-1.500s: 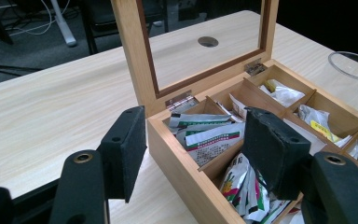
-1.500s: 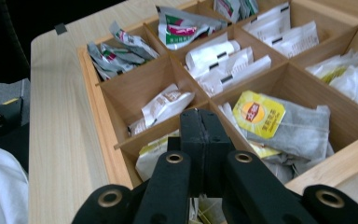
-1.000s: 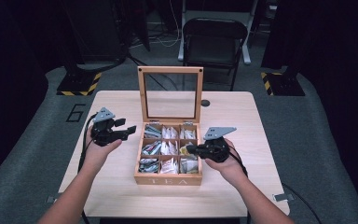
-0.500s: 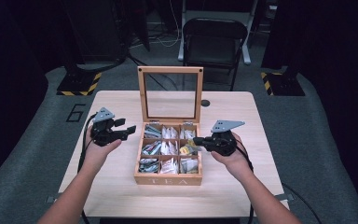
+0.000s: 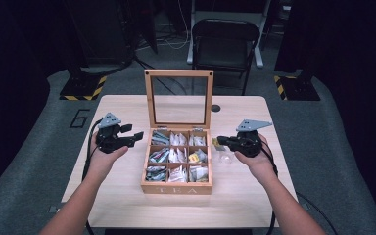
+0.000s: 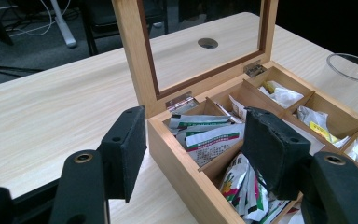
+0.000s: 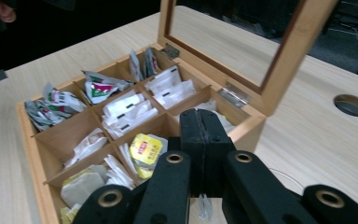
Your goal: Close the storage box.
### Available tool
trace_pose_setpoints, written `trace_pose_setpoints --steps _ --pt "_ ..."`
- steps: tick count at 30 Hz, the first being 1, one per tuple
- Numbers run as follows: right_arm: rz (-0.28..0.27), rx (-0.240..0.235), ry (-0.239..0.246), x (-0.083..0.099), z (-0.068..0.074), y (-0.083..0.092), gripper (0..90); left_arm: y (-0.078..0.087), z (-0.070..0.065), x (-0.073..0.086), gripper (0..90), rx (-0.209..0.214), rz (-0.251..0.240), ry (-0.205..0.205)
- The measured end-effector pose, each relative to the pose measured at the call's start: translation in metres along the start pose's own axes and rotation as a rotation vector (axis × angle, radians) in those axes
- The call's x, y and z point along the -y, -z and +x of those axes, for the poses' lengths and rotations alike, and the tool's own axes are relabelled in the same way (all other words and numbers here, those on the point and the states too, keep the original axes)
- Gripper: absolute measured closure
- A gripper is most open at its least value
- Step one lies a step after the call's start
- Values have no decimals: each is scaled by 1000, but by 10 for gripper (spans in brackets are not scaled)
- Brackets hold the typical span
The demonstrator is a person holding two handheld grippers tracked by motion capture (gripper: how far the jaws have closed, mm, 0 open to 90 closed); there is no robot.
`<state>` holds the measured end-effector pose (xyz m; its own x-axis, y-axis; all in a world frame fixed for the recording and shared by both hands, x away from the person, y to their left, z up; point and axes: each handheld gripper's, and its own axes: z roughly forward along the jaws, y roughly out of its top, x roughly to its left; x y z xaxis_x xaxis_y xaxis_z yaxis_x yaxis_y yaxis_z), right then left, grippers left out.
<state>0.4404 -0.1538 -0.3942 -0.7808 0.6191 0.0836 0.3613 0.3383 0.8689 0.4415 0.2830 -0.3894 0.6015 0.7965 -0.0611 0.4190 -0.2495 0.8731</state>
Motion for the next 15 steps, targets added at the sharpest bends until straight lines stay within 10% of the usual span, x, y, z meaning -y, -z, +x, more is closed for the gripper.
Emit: trace_pose_setpoints --steps 15 --pt "4 54 -20 3 -18 7 900 -1 0 -1 395 -1 -1 2"
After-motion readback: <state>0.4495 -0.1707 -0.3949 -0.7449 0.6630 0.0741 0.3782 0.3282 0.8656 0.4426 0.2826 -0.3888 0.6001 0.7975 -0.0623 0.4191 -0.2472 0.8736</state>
